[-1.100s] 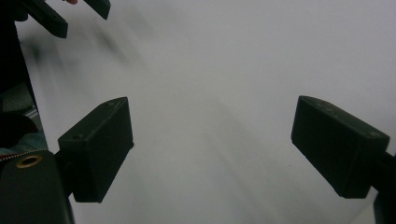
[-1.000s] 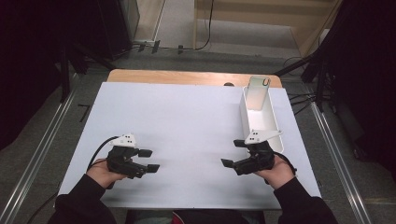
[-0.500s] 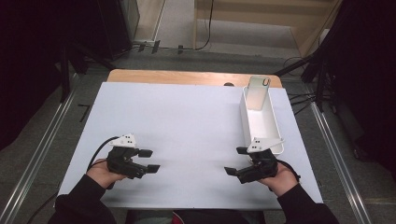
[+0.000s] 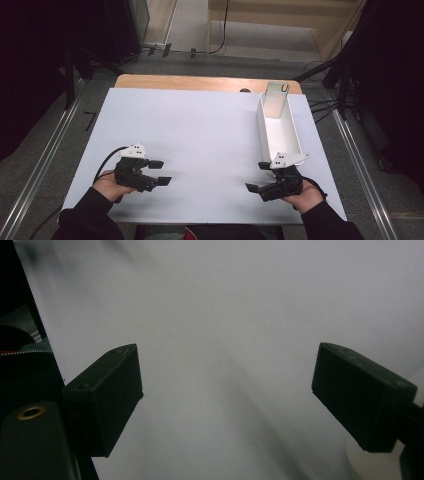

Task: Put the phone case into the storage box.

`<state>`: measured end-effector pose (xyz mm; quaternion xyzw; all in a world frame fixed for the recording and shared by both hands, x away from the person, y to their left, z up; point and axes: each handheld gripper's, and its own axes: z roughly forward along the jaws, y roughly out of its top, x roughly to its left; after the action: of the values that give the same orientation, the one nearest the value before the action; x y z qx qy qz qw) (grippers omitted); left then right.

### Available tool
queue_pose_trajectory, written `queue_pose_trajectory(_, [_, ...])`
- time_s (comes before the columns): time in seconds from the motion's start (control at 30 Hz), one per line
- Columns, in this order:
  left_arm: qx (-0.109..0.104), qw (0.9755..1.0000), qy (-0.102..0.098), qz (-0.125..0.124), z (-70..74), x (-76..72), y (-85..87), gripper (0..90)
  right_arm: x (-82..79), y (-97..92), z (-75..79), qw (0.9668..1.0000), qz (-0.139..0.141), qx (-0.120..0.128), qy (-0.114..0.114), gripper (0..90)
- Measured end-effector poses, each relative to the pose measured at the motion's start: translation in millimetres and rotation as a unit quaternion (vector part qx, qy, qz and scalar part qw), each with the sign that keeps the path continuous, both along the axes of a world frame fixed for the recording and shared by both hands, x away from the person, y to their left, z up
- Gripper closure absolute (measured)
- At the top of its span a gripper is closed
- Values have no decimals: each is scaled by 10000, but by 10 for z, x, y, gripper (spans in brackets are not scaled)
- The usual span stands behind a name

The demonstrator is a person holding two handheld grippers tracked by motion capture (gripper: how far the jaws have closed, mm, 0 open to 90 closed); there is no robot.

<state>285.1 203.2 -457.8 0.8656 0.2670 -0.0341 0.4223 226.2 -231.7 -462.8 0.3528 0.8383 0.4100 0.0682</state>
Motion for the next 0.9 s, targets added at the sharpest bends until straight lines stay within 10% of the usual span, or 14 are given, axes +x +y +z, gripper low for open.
queue_pose_trajectory(0.9, [6, 10000, 9, -33, -7, 0, -2, 289, -34, -88, -38, 10000, -15, -64, -21, 121])
